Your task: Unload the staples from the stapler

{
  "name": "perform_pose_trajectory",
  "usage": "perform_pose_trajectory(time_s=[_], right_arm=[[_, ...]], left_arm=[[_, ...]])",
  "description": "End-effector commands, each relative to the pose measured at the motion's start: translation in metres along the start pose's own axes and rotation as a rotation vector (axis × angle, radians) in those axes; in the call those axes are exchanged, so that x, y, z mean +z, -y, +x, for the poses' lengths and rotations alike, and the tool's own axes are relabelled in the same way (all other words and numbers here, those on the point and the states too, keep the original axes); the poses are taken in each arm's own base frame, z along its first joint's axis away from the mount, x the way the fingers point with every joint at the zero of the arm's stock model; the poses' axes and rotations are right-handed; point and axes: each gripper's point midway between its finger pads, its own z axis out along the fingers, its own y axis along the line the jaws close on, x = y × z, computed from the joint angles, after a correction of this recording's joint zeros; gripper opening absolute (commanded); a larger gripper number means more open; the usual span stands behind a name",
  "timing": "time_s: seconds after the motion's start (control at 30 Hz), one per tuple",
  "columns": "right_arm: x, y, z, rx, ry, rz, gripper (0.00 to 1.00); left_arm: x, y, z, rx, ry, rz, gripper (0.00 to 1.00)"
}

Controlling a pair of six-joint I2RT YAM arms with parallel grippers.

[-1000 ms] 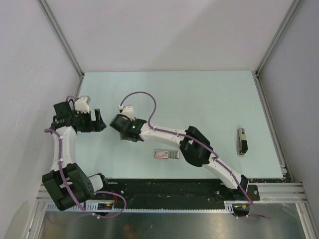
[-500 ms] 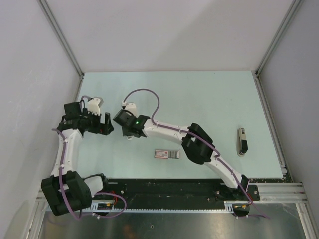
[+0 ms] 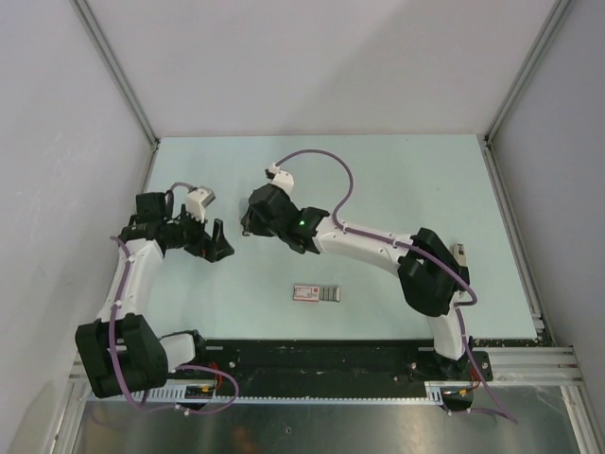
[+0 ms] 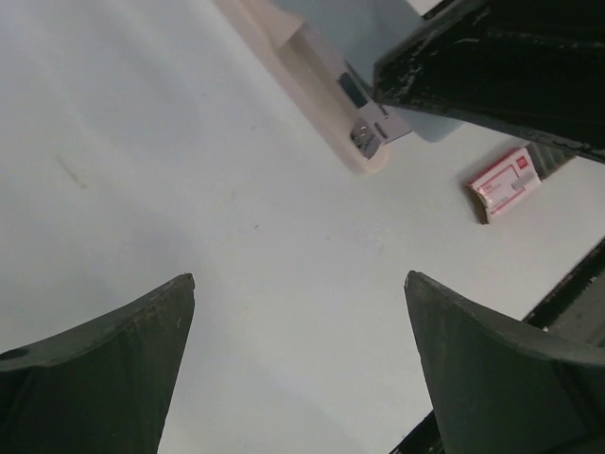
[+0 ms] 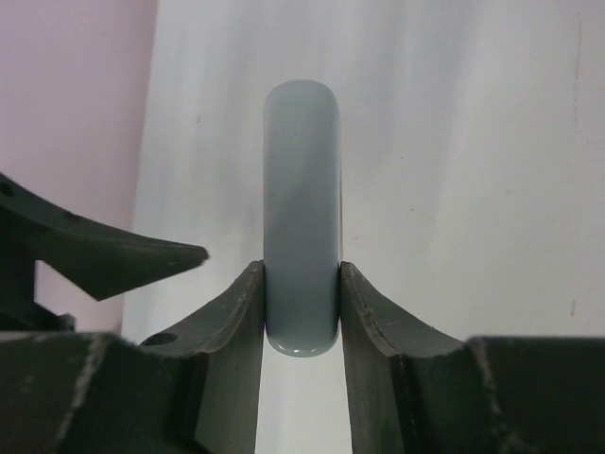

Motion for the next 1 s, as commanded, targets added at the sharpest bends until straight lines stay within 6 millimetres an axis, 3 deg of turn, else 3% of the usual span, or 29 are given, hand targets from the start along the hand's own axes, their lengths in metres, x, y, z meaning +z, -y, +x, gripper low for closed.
perform_pose_trajectory(time_s=[0.0, 0.2, 0.5, 0.7, 0.77, 0.97], right_arm=[[-0.014, -0.031, -0.02, 0.126, 0.065, -0.125, 0.0], [-0.019, -0.039, -0.017, 0.168, 0.047, -0.172, 0.0], [-0.023, -0.05, -0.008, 0.212, 0.005, -0.233, 0.0], [-0.025, -0.054, -0.003, 0.215, -0.016, -0.249, 0.0], [-0.025, -0.056, 0.001, 0.22, -0.034, -0.256, 0.0], [-0.027, -0.061, 0.013, 0.22, -0.069, -0.27, 0.0]], left_arm=[[0.009, 0.022, -0.004, 0.057, 0.015, 0.148, 0.94], [0.014, 0.025, -0.012, 0.048, 0.022, 0.202, 0.88], [0.022, 0.018, -0.003, 0.067, -0.013, 0.205, 0.79], [0.024, 0.007, -0.003, 0.1, -0.032, 0.173, 0.54], [0.023, 0.003, -0.006, 0.101, -0.028, 0.164, 0.5], [0.021, -0.001, -0.008, 0.107, -0.023, 0.145, 0.52]])
